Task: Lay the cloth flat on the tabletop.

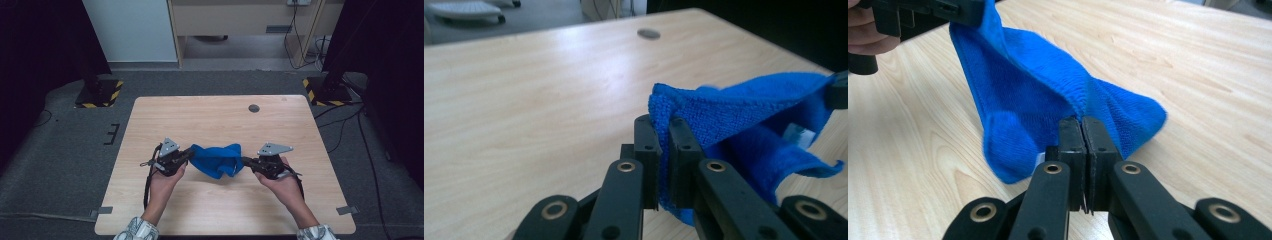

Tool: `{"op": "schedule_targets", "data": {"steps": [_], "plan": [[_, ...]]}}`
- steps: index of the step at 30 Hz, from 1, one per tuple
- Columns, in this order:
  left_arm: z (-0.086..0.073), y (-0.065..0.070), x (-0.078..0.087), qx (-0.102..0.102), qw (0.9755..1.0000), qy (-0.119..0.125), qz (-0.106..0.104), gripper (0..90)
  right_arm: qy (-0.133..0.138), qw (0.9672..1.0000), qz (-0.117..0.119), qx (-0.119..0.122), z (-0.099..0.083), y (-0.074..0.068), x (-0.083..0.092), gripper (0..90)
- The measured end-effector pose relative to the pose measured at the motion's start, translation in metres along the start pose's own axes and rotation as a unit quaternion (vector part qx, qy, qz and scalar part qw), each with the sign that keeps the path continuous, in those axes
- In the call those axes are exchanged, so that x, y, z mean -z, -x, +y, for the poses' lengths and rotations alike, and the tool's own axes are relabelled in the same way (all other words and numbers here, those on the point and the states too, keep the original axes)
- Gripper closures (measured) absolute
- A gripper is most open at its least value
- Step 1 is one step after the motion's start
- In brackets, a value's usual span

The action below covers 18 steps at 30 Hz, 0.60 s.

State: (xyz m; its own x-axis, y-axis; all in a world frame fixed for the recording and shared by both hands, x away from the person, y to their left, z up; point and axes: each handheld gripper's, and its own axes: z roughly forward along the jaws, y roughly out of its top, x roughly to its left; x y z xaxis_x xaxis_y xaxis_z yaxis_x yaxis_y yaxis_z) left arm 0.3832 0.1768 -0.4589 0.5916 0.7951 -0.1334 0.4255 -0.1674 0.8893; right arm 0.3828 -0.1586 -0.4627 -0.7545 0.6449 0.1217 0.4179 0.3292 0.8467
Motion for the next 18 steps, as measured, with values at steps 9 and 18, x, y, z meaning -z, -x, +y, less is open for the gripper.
{"op": "schedule_targets", "data": {"steps": [9,18], "plan": [[0.017,0.007,0.015,0.015,0.9994,0.011,-0.028,84.3,-0.011,0.9998,0.000,0.016,0.023,-0.010,0.014,88.4],[-0.010,-0.027,-0.017,0.021,0.9978,-0.063,0.008,83.0,-0.046,0.9987,-0.018,-0.008,0.017,0.026,-0.035,87.9]]}}
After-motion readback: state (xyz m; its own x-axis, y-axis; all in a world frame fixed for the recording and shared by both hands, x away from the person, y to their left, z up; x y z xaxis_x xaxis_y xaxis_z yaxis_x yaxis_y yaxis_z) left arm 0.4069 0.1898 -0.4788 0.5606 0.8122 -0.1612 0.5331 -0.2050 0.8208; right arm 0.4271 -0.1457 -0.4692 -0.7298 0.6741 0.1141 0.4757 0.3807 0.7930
